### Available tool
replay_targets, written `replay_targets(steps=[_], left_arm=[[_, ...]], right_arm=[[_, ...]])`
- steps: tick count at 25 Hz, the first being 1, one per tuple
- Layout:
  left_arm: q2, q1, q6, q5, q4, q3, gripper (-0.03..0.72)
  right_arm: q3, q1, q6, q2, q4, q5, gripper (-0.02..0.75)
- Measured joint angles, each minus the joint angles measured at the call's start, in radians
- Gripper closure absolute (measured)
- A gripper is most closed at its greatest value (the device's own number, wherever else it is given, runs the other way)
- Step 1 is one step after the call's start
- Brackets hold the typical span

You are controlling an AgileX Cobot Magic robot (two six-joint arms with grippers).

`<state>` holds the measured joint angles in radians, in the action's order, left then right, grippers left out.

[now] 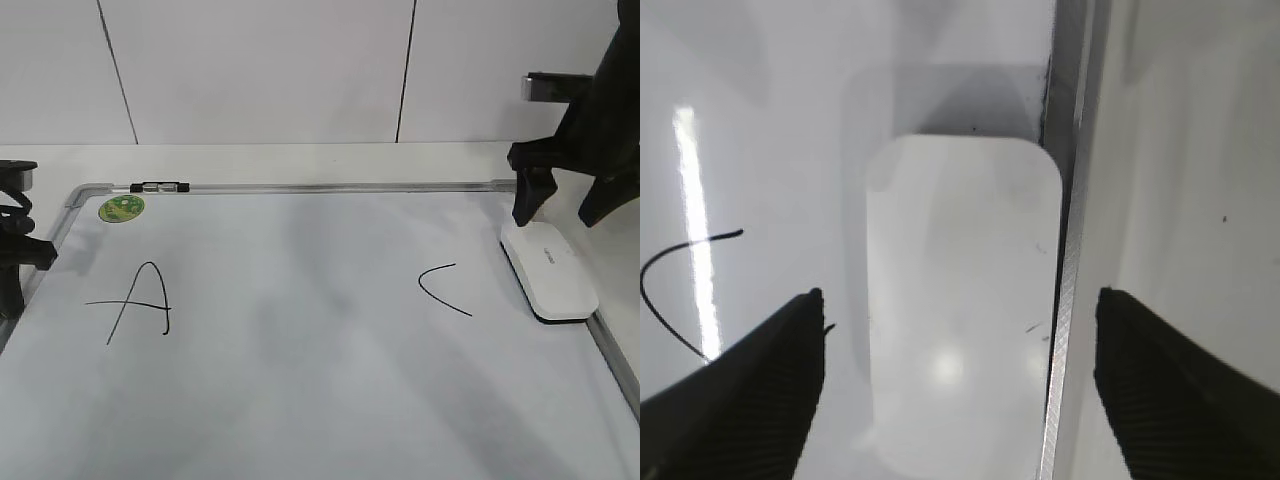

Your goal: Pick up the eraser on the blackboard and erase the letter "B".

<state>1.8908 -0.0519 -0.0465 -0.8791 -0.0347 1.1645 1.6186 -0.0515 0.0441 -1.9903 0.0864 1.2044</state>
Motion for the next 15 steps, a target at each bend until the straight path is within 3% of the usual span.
replay_targets(steps=[15], left_arm=[[0.000,0.000,0.000,-0.019,0.000,0.000,0.638]], right_arm=[[0.052,0.000,-0.002,0.082,0.006,0.019,0.185]])
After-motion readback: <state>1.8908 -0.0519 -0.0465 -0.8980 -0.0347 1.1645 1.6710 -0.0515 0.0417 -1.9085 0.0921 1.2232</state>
